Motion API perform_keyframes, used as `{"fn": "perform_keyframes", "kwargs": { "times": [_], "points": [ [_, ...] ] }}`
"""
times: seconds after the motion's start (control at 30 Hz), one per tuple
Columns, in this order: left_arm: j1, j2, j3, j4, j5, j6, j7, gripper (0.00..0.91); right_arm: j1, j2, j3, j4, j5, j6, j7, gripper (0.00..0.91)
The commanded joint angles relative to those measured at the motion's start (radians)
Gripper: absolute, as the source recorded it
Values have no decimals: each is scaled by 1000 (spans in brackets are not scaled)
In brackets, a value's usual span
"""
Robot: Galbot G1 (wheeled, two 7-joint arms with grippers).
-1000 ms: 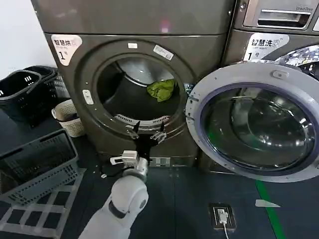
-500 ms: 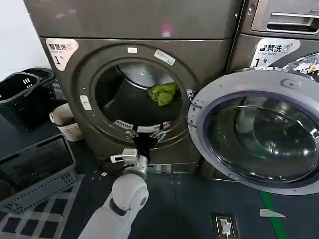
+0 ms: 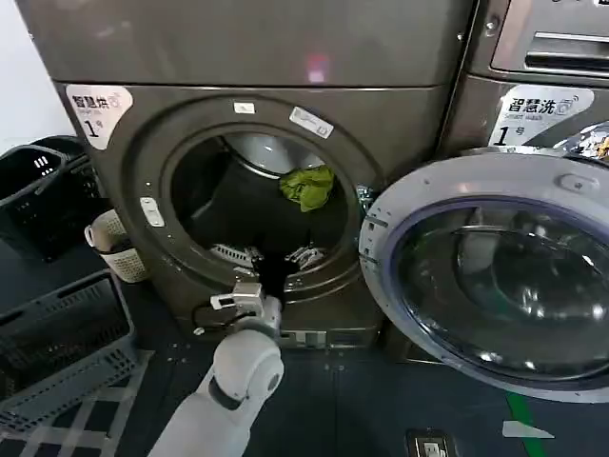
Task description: Grasp the clothes from the dryer.
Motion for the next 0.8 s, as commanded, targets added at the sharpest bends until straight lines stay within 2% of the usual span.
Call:
{"fn": "perform_keyframes", "kwargs": {
  "times": [0.03, 0.7, 0.8],
  "points": [
    [2, -2, -2, 2, 2, -1, 0, 907, 0, 0, 1, 0, -1, 0, 0, 907],
    [0, 3, -14, -3, -2, 1, -1, 907, -9, -4, 15, 6, 3, 3, 2, 907],
    [0, 1, -14, -3, -2, 2, -1, 907, -11, -6, 15, 6, 0, 1, 19, 907]
  ]
}}
